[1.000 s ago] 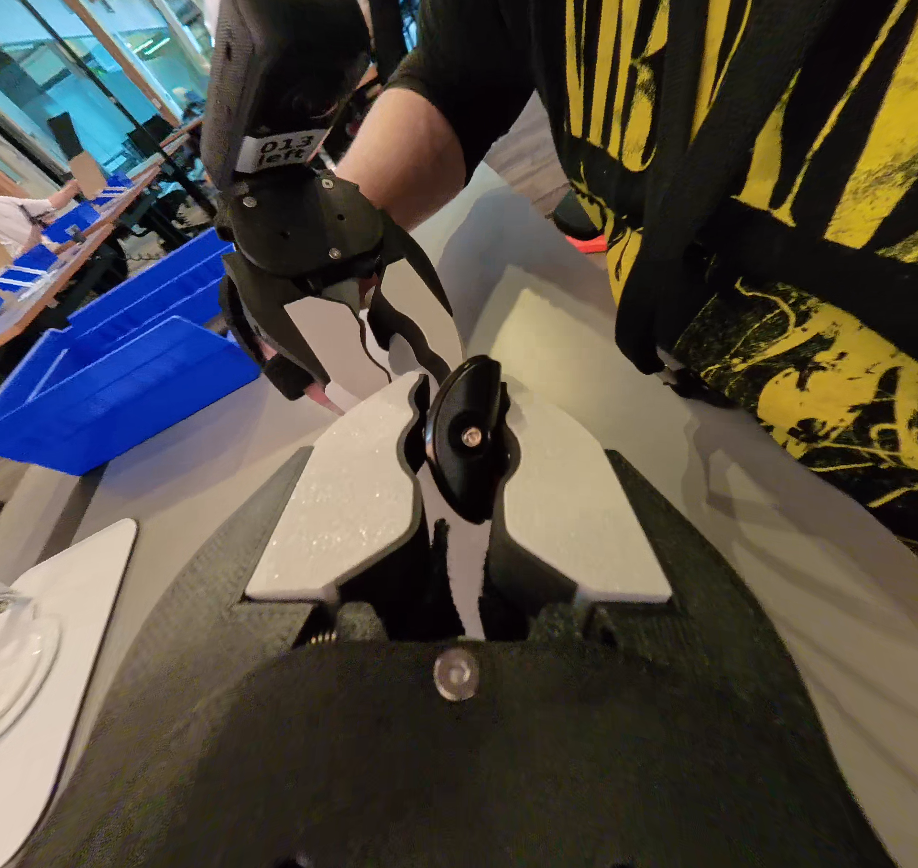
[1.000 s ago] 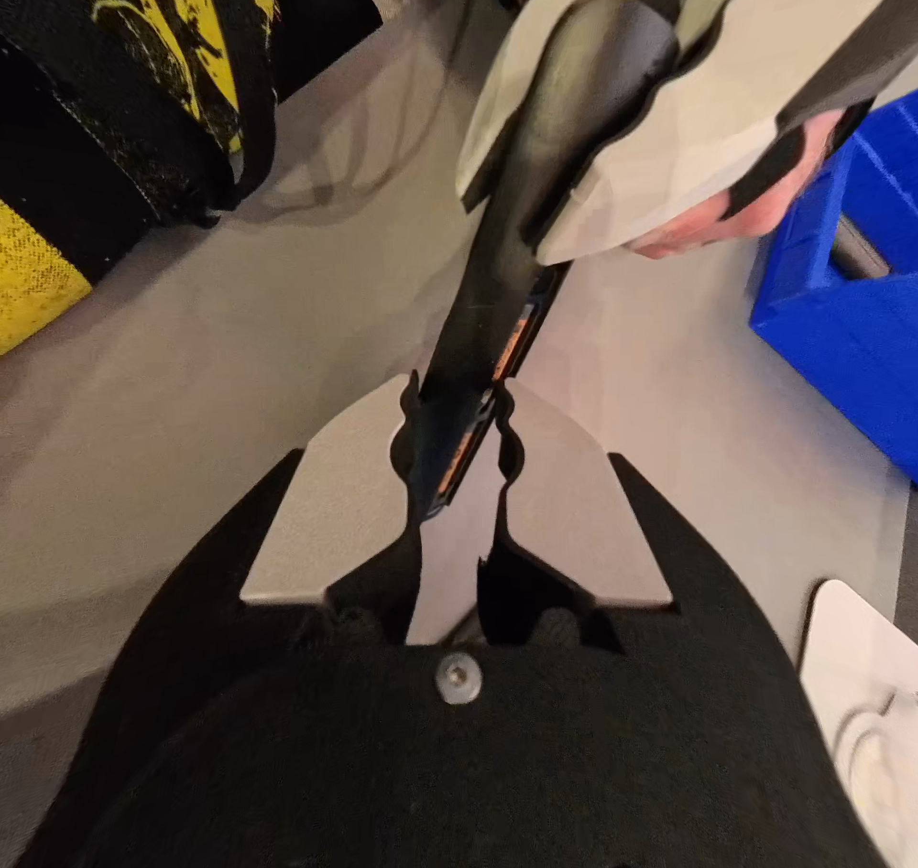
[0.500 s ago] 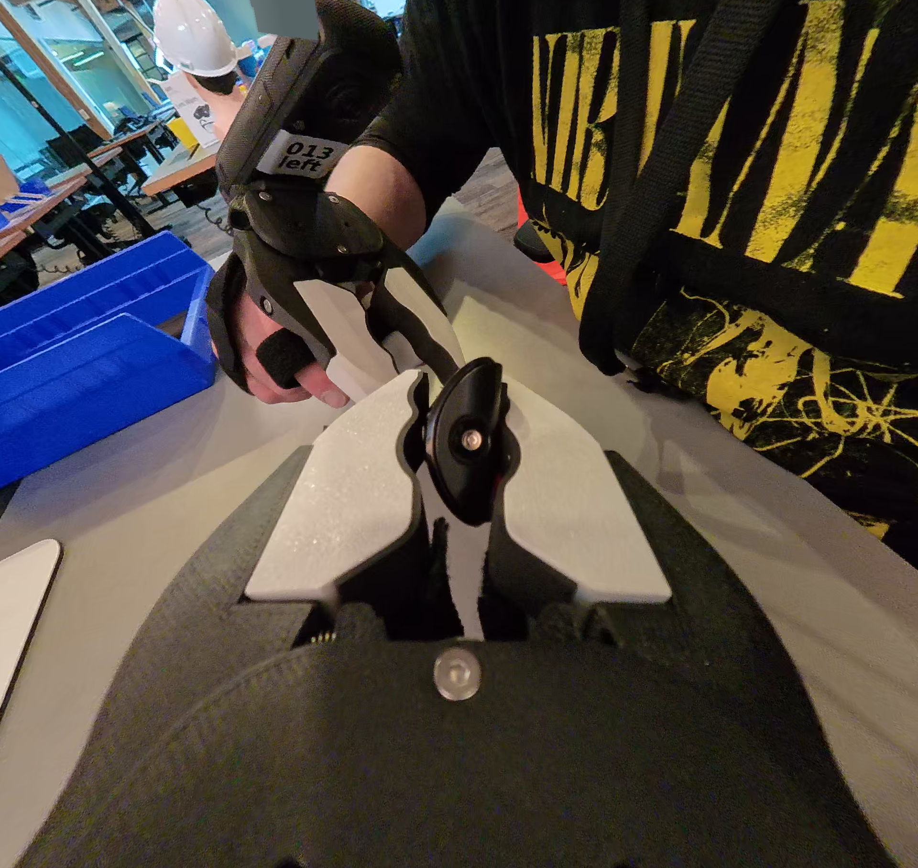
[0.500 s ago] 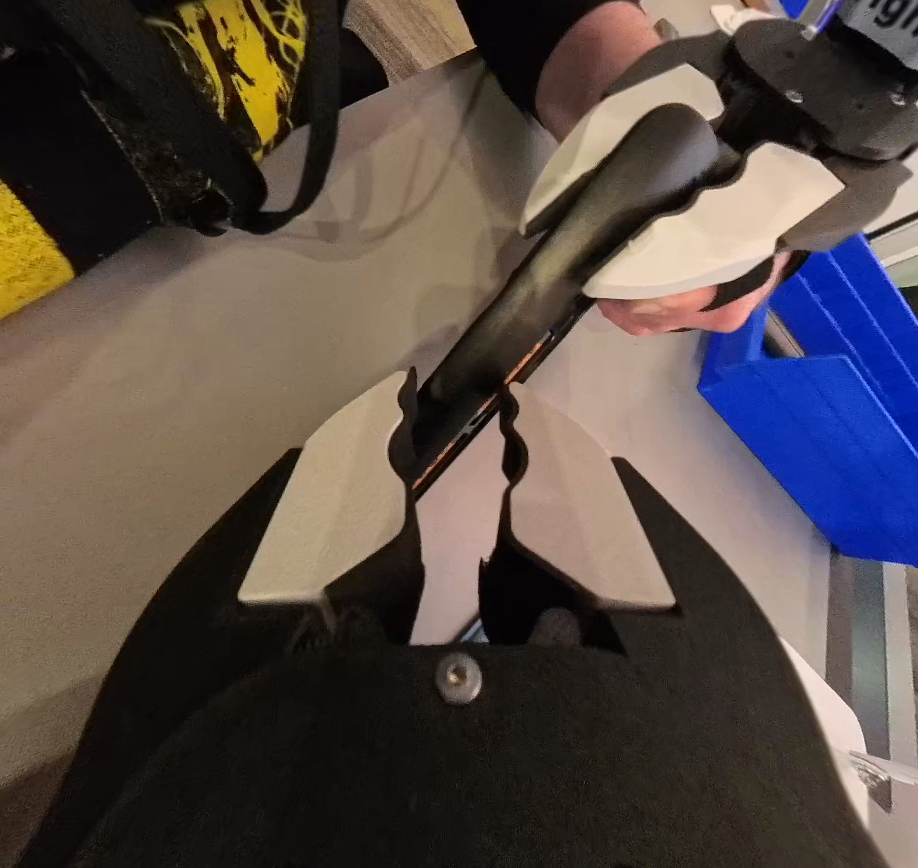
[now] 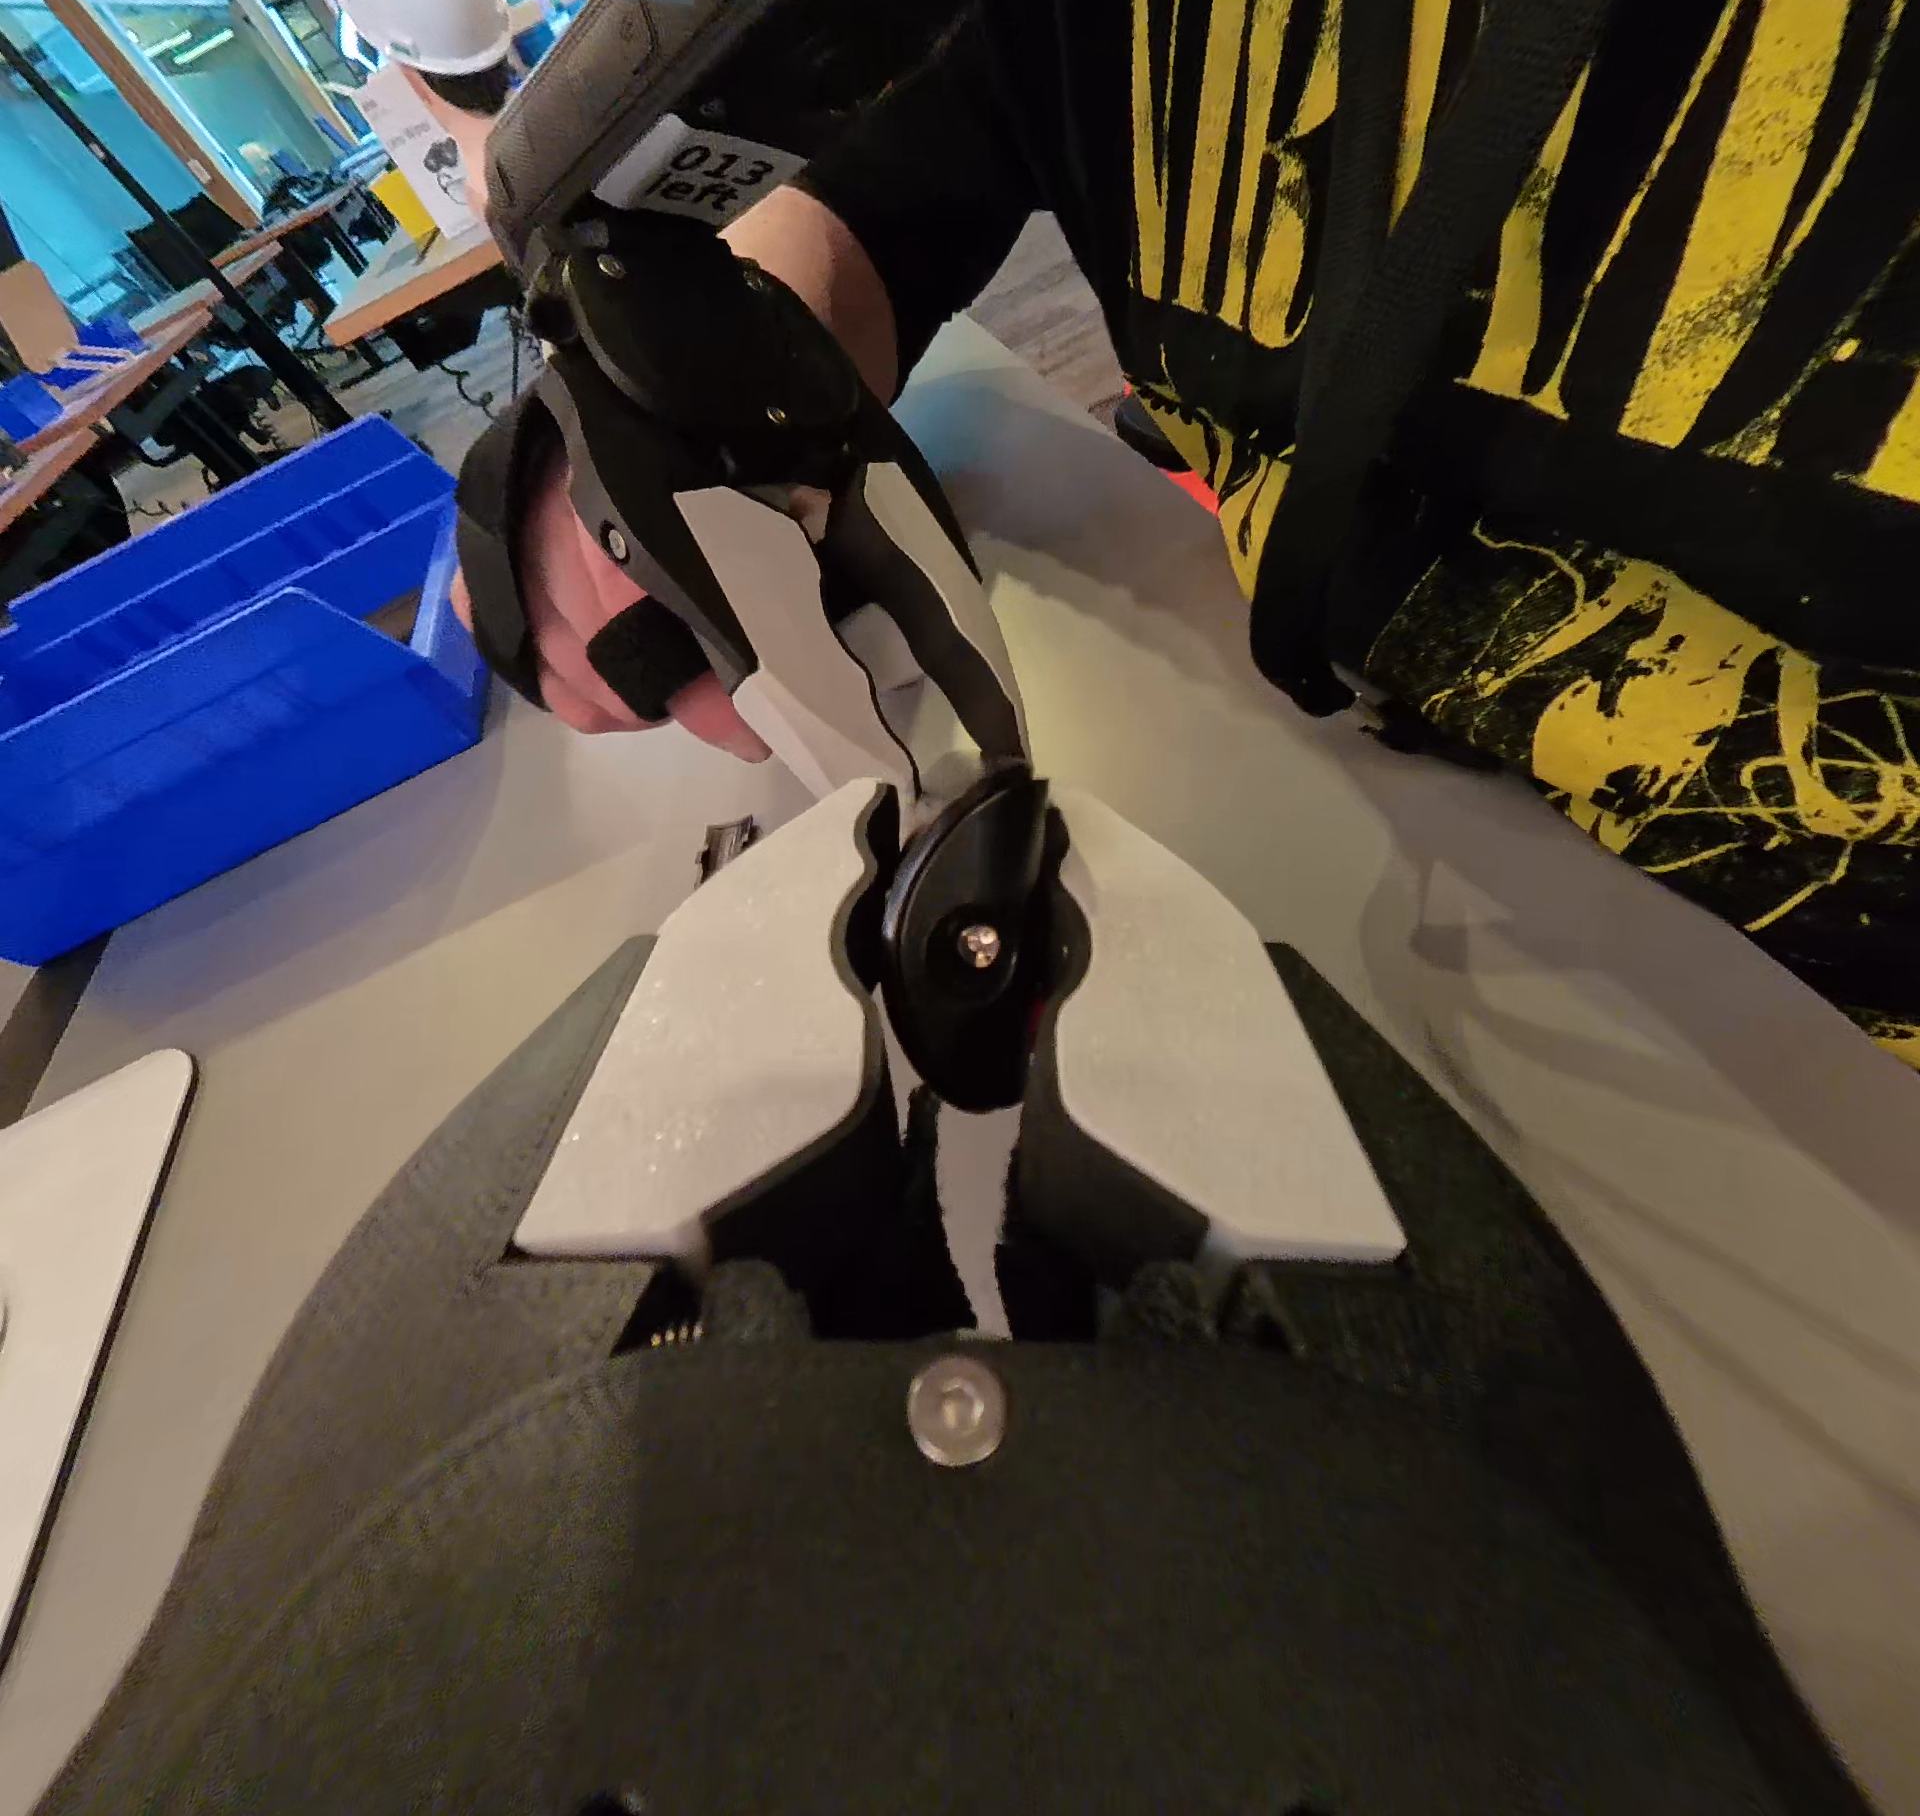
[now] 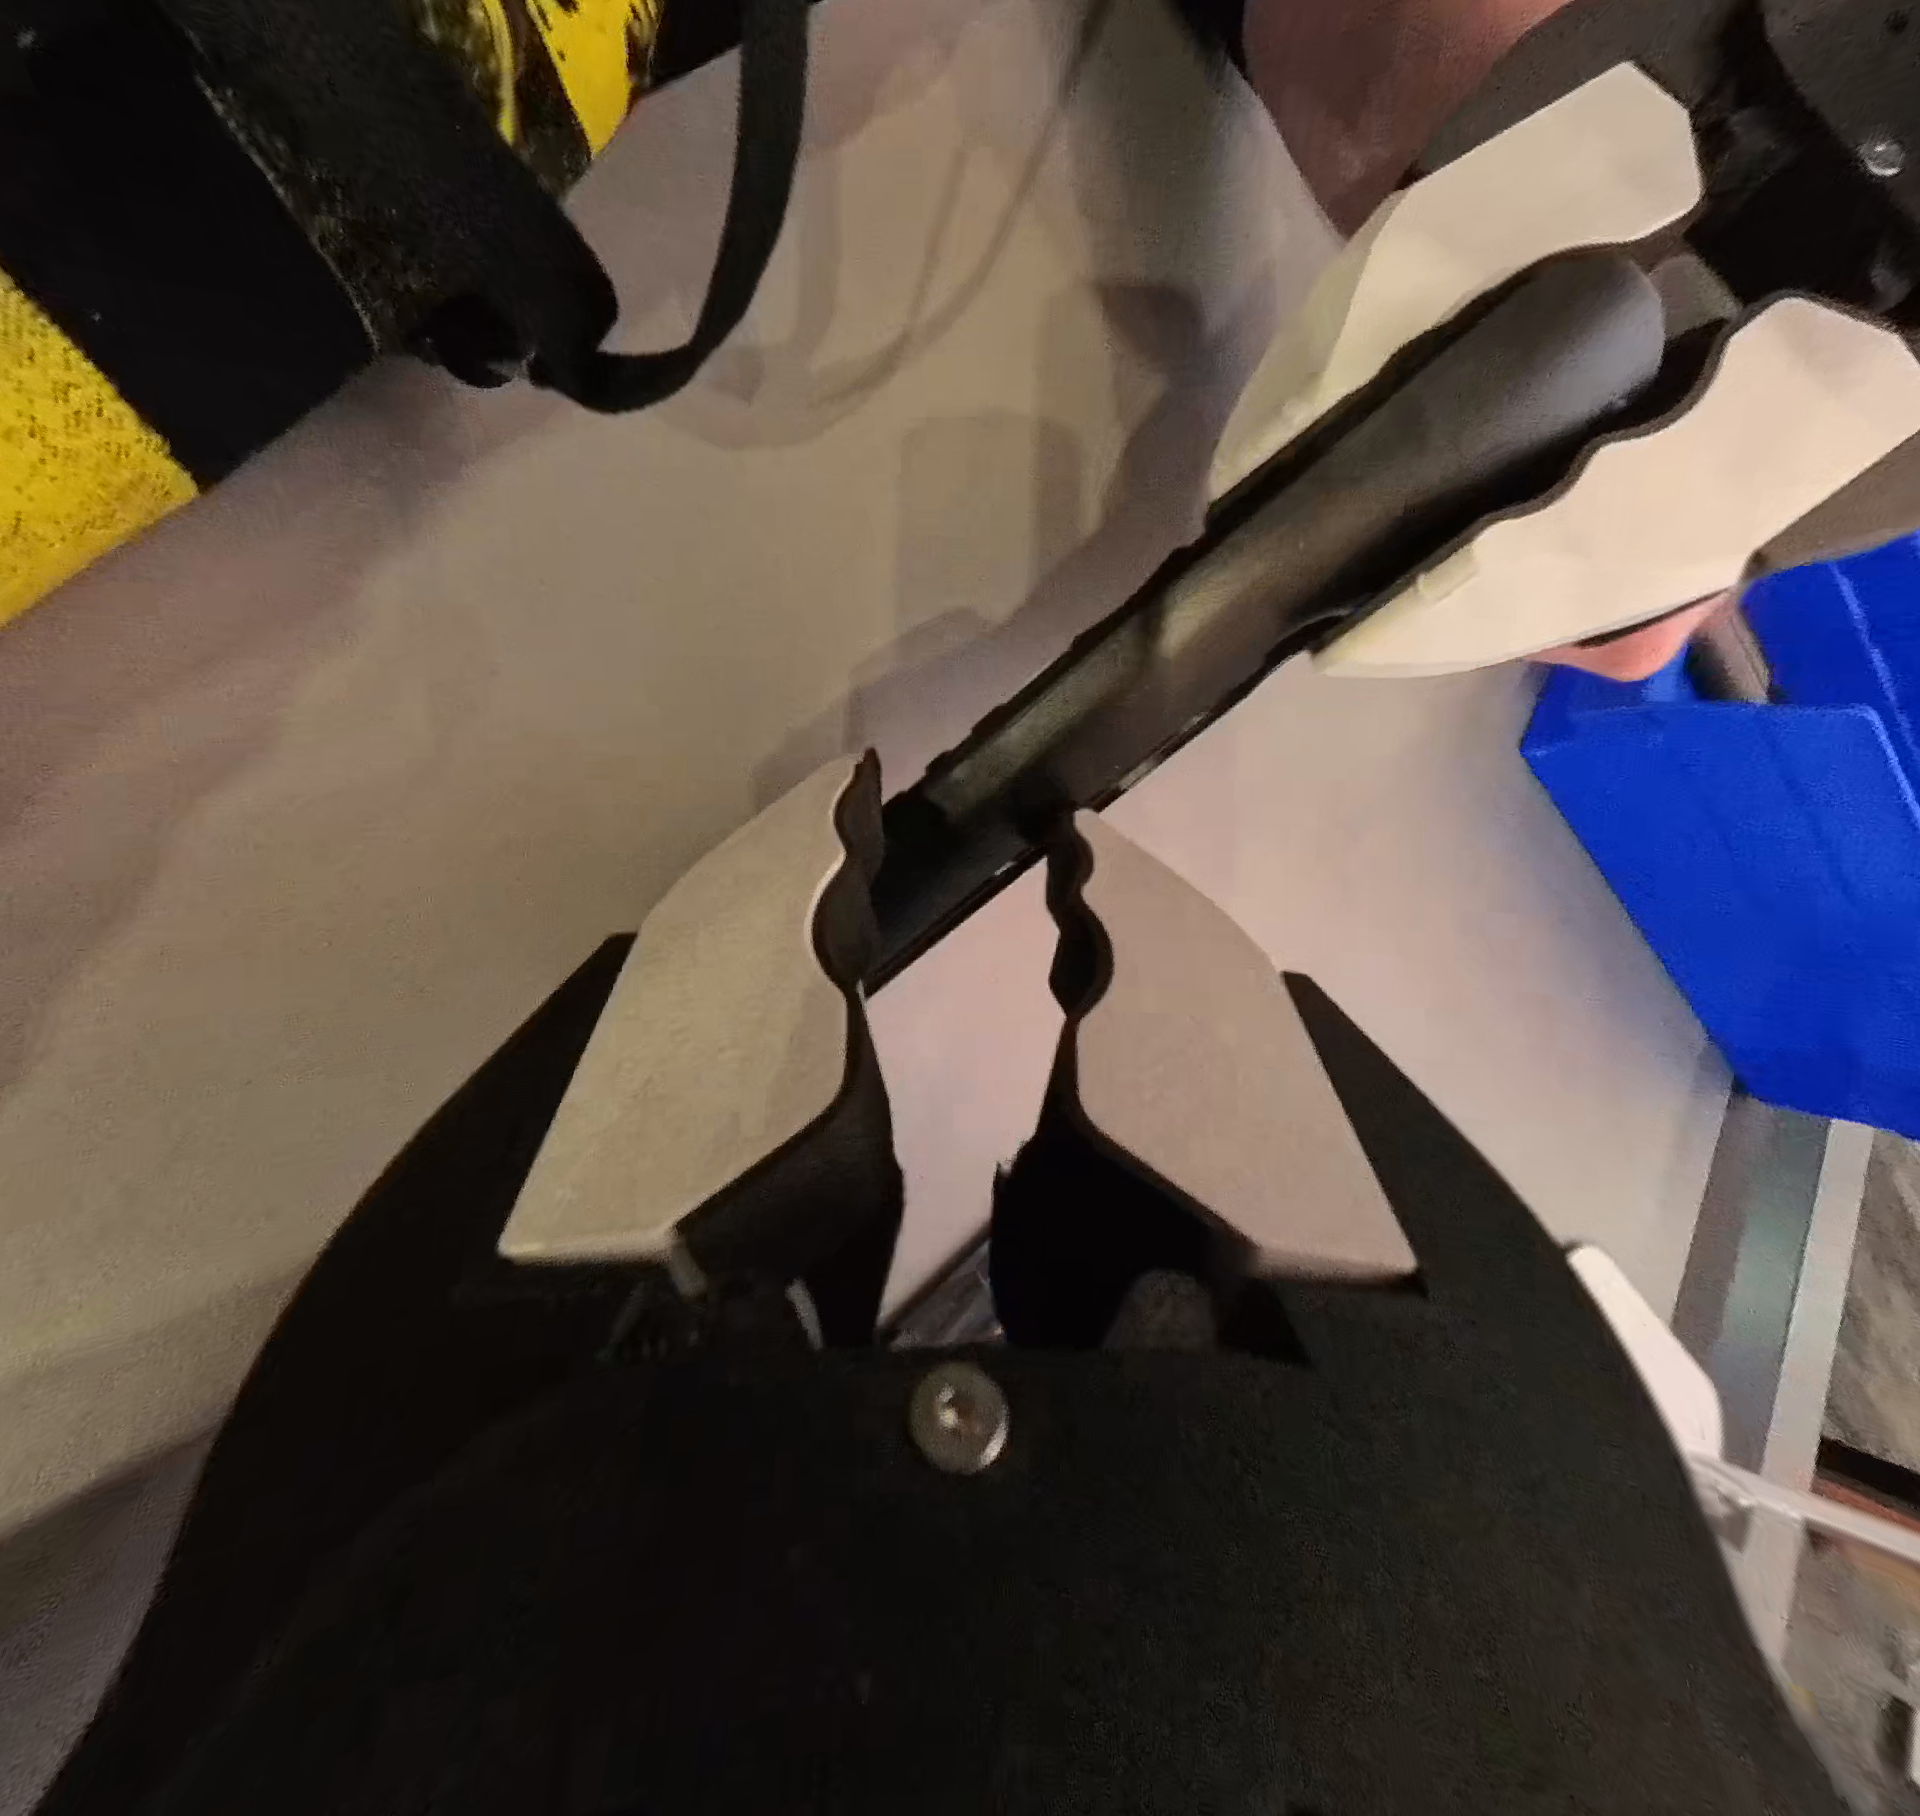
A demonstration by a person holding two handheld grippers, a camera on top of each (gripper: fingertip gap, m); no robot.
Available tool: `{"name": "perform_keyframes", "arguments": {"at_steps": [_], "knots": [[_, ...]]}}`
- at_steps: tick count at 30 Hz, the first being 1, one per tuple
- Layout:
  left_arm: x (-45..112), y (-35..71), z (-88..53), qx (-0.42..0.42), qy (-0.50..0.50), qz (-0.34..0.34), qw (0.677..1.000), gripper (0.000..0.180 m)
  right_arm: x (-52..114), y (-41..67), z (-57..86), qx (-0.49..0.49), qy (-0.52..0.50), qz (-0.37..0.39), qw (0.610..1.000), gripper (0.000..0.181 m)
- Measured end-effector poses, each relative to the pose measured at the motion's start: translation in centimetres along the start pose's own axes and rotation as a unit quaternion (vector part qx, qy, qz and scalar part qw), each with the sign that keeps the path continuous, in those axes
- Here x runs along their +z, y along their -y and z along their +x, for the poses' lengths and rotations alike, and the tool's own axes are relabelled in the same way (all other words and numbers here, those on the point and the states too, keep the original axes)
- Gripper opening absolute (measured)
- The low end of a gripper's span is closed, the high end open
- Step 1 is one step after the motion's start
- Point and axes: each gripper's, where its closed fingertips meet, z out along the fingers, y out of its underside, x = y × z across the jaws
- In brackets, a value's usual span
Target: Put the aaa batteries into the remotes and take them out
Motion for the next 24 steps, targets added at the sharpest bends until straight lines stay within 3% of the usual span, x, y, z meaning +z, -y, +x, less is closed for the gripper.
{"name": "perform_keyframes", "arguments": {"at_steps": [3,6,10,14,17,24], "knots": [[-0.2,0.3,-0.1,-0.021,-0.013,0.013,1.0,0.024,0.1,0.8,0.1,0.062,0.004,0.06,0.996,0.032],[-0.2,0.5,-0.8,-0.008,0.004,-0.004,1.0,0.024,0.1,-0.2,1.3,0.095,-0.035,0.064,0.993,0.039],[0.0,1.7,-0.6,0.011,-0.001,-0.001,1.0,0.024,0.3,0.7,1.8,0.174,0.011,0.109,0.979,0.04],[-0.1,2.5,-1.3,0.039,0.014,-0.017,0.999,0.024,1.1,0.6,3.4,0.224,-0.019,0.11,0.968,0.054],[0.3,3.1,-1.4,0.044,0.014,-0.011,0.999,0.023,1.5,0.5,4.6,0.222,-0.072,0.089,0.968,0.034],[-0.3,5.7,-4.2,0.028,0.075,0.029,0.996,0.026,0.0,0.0,7.9,0.181,-0.188,0.046,0.964,0.022]]}}
